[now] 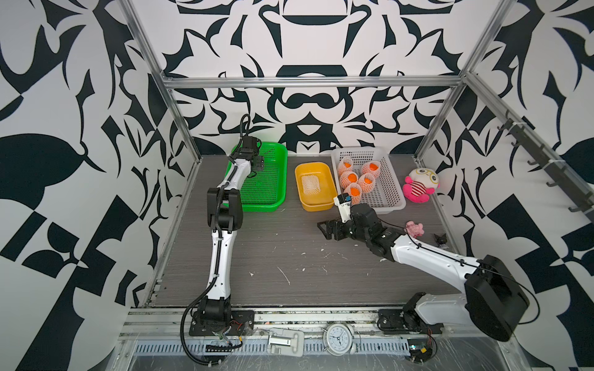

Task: Remove foam nets from oranges
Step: Place the orange in the basket, then pick up the orange from the basket.

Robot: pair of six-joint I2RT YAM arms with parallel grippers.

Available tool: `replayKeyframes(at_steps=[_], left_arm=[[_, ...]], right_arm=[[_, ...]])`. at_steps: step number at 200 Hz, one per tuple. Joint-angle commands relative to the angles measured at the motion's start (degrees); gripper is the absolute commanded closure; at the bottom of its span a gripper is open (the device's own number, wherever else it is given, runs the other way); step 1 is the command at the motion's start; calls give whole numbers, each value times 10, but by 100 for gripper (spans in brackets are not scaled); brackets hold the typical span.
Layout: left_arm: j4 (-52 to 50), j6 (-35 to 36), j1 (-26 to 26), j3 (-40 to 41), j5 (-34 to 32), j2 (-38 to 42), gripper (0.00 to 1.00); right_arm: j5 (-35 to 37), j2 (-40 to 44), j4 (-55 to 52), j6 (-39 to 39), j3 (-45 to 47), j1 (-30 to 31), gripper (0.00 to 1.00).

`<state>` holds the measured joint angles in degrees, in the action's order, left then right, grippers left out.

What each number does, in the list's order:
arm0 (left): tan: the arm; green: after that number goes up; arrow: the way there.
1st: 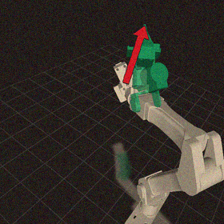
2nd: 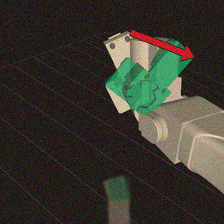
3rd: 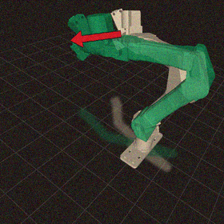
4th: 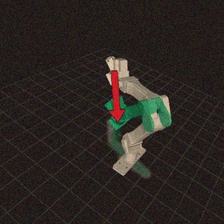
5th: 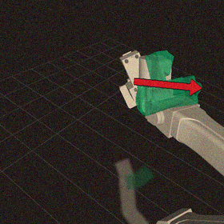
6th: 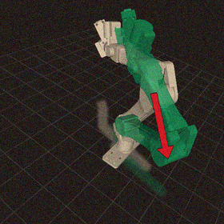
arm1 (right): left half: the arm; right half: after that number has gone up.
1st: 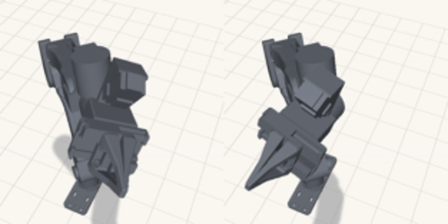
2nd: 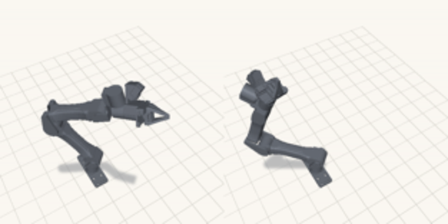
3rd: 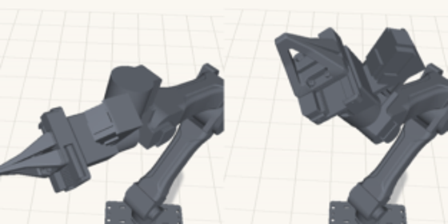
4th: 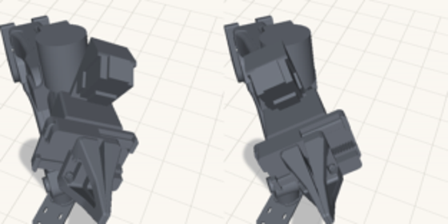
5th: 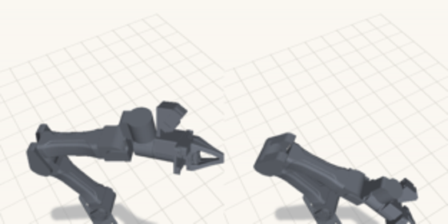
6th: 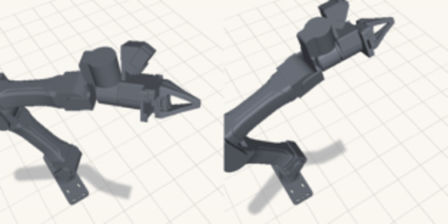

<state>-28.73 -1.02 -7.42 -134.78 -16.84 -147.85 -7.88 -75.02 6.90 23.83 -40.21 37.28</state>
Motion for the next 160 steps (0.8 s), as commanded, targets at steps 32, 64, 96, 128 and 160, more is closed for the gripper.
replayKeyframes(at_steps=[32,64,96,128,160], left_arm=[[-8,4,-36,73,-41,84,11],[-4,-11,-77,170,-80,180,2],[-55,-70,-109,252,-69,265,1],[-72,-115,-147,324,-34,342,1],[-93,-174,-165,381,57,400,1]], right_arm=[[53,42,-63,-11,-21,3,0],[92,48,-194,-29,-90,2,0],[136,38,-322,-42,-174,-19,0],[150,-4,-406,-53,-252,-64,0],[132,-49,-427,-68,-303,-121,7]])
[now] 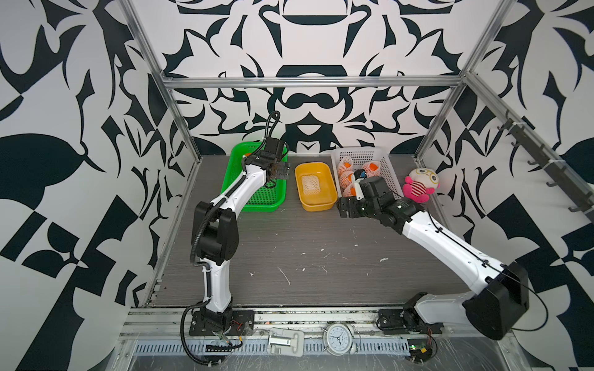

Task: Remove foam nets from oranges
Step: Pick up the orange from the basket.

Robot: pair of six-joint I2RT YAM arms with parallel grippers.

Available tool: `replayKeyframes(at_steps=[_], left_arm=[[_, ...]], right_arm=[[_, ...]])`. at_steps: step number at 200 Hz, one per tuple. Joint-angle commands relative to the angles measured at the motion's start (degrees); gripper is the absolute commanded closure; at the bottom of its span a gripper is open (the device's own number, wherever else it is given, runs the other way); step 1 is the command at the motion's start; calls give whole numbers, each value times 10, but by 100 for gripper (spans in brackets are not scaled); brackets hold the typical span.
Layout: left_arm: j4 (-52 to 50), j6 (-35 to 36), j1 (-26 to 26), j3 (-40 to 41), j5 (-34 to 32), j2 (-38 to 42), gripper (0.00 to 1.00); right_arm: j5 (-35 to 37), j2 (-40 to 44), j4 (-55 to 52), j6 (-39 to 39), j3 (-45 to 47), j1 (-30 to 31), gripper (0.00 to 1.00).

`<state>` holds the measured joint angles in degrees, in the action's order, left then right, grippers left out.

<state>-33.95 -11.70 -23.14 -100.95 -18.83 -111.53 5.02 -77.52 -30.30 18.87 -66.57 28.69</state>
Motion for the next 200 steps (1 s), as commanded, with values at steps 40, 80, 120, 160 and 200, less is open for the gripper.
replayKeyframes(at_steps=[40,80,120,160,200], left_arm=[[-38,-123,-24,132,202,95,1],[-43,-131,-32,151,265,143,0],[-40,-131,-31,163,315,160,1],[-57,-131,-32,155,350,151,1],[-46,-133,-32,163,366,149,1]], right_arm=[[-30,-80,-51,-26,-79,-94,13],[-56,-130,-49,-44,-124,-129,14],[-72,-179,-56,-55,-162,-146,14],[-105,-227,-62,-66,-199,-148,13],[-106,-278,-78,-74,-231,-153,13]])
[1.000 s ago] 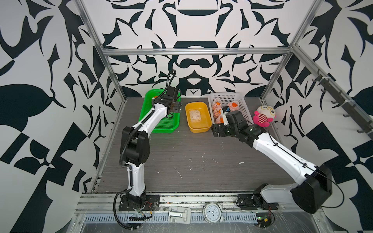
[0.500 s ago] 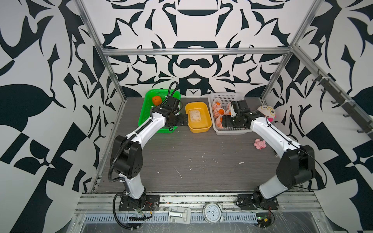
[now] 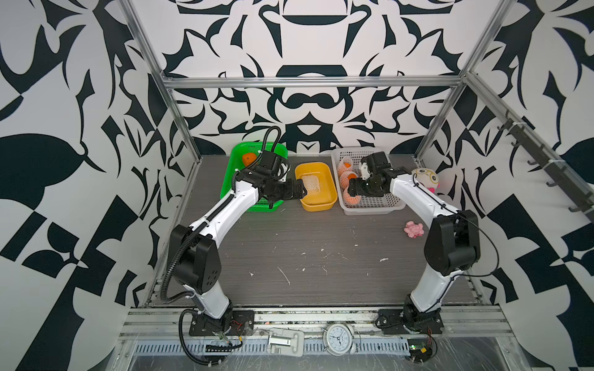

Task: Remove foam nets from oranges
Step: Pick up the orange from the basket.

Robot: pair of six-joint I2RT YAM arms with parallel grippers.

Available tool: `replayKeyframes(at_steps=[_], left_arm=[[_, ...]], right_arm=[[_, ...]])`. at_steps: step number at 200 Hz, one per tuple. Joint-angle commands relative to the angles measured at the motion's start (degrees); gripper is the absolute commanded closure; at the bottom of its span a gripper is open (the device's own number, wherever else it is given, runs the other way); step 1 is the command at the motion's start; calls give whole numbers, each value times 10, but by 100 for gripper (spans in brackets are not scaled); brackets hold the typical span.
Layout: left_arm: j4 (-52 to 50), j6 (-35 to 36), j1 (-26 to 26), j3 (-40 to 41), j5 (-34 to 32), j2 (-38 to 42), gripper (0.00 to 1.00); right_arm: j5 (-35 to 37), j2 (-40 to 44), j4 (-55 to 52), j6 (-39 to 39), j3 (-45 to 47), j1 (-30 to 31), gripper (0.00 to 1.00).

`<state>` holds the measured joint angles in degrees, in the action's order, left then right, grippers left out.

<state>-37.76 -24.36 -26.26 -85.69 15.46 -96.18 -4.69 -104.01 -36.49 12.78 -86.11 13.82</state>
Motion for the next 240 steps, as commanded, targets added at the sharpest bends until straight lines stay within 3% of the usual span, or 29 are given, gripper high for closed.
replayKeyframes(at_steps=[1,147,240], left_arm=[[-8,-7,0,11,23,-4,1],[50,-21,-1,66,58,-8,1],[51,-25,-1,75,54,-6,1]], right_arm=[[-9,-14,-16,-13,-36,-4,13],[15,-145,-12,-6,-116,-8,10],[-2,-143,-3,2,-115,-9,31]])
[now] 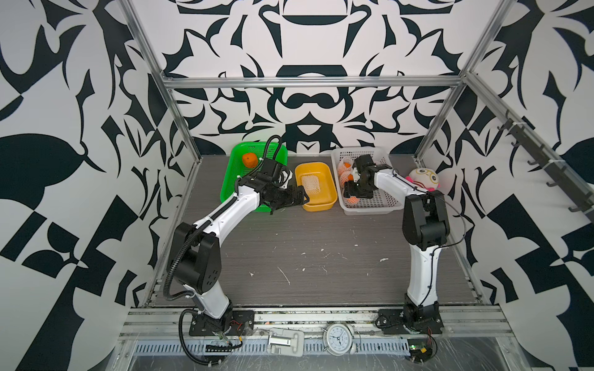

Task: Remove foam nets from oranges
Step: Pick up the orange from the basket.

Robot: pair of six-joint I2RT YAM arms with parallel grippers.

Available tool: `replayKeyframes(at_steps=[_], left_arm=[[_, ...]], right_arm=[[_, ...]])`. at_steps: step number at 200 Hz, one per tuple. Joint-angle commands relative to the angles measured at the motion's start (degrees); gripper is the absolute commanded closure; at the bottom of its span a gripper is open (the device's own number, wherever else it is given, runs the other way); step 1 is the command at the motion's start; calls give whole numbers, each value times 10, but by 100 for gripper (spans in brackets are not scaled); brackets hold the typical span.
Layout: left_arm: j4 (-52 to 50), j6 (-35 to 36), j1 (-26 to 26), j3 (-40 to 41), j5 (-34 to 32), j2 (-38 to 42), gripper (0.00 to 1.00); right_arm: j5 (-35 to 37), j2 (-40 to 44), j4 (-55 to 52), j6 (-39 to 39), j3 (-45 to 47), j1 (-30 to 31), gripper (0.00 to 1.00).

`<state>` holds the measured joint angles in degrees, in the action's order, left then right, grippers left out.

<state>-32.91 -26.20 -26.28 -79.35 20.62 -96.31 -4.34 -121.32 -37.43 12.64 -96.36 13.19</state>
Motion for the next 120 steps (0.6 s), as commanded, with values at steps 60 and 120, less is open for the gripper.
replayKeyframes(at_steps=[60,120], left_arm=[[16,-18,0,33,0,0,0],[27,-27,-11,64,-19,20,0]], right_arm=[[-4,74,-14,-1,-2,-4,35],[-5,161,-44,3,46,-4,37]])
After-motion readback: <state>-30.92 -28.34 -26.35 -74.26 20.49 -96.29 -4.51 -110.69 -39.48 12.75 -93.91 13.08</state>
